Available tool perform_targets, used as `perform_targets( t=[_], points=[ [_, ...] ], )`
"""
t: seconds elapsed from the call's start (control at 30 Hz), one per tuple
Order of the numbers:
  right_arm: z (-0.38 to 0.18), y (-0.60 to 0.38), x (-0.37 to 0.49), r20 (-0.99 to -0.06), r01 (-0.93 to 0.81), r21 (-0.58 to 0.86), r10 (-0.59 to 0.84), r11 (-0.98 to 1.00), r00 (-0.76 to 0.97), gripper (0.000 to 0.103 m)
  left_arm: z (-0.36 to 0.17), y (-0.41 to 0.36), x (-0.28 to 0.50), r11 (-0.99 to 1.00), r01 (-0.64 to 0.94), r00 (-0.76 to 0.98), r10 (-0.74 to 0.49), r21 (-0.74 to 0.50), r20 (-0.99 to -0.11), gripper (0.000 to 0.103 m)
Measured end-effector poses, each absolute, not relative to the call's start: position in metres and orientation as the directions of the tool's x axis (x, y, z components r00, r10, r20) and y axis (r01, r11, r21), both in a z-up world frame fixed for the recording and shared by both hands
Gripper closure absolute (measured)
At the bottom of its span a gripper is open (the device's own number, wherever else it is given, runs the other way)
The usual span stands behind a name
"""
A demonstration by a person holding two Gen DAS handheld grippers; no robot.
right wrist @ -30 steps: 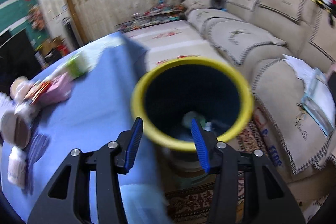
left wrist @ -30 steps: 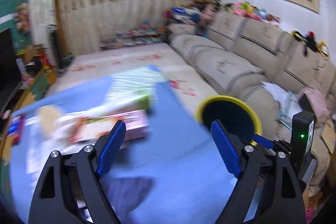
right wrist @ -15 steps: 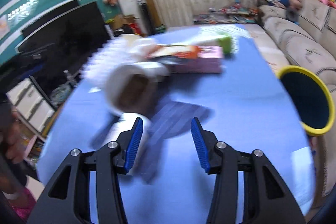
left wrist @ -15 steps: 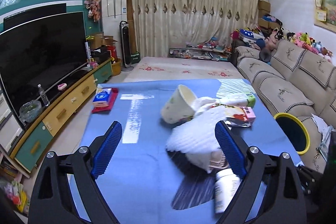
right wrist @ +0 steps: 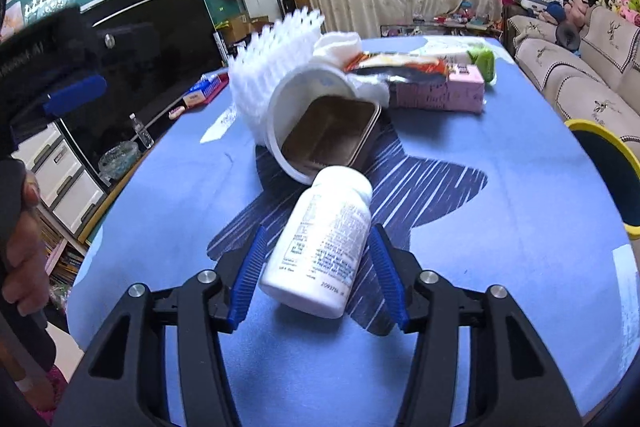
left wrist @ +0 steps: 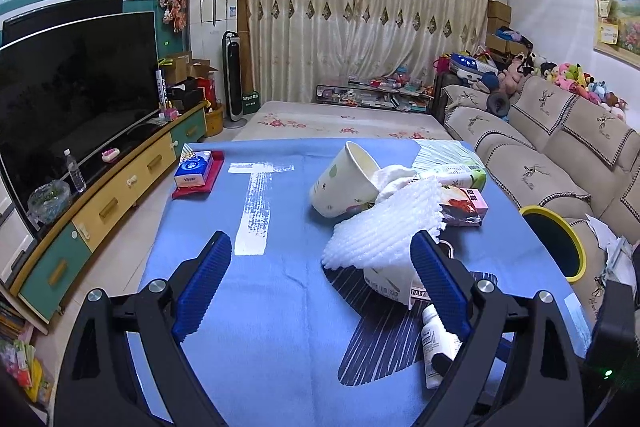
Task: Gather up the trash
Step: 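Grasp the white pill bottle with the right tool while the left tool returns to the table, then carry the pill bottle over the bin and open the right tool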
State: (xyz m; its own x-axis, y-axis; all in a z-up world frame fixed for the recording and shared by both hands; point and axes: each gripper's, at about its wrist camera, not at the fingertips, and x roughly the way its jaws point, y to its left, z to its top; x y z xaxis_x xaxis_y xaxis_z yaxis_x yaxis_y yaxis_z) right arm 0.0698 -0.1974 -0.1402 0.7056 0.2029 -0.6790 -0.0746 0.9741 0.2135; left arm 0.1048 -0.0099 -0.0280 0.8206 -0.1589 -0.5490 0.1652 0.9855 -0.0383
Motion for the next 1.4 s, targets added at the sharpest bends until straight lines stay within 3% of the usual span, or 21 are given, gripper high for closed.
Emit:
perform_targets(
  t=[0.27, 0.3, 0.77, 1.1, 1.4],
  points=[
    [-0.157, -0.194, 0.076, -0.708, -0.078, 0.205, 0.203, 0.976, 0.676, 0.052, -0.031, -0.017, 0.111, 0.985, 0.169, 0.813, -0.159, -0.034, -0.560, 0.013],
    [-0.158, -0.195, 0.076, -0.703, -0.078, 0.206, 0.203, 0.975, 0.682, 0.058, -0.032, -0.018, 0.111, 0.985, 0.170, 0.813, -0.159, -0.034, -0.560, 0.013],
    [-0.135, -0.226, 0.045, -0.631, -0.140, 0.186, 0.227, 0.973, 0.742, 0.058, -0.036, -0.025, 0.117, 0.986, 0.163, 0.814, -0.150, -0.027, -0.562, 0.012],
    [-0.120, -0.332, 0.048, -0.598, 0.136, 0.159, -0.014, 0.978, 0.802, 0.058, -0.043, -0.050, 0.115, 0.977, 0.213, 0.801, -0.171, 0.007, -0.573, 0.012],
    [-0.121, -0.475, 0.074, -0.630, 0.414, 0.147, -0.237, 0.898, 0.739, 0.058, -0.054, -0.100, 0.110, 0.945, 0.323, 0.776, -0.235, 0.049, -0.586, 0.013]
  ],
)
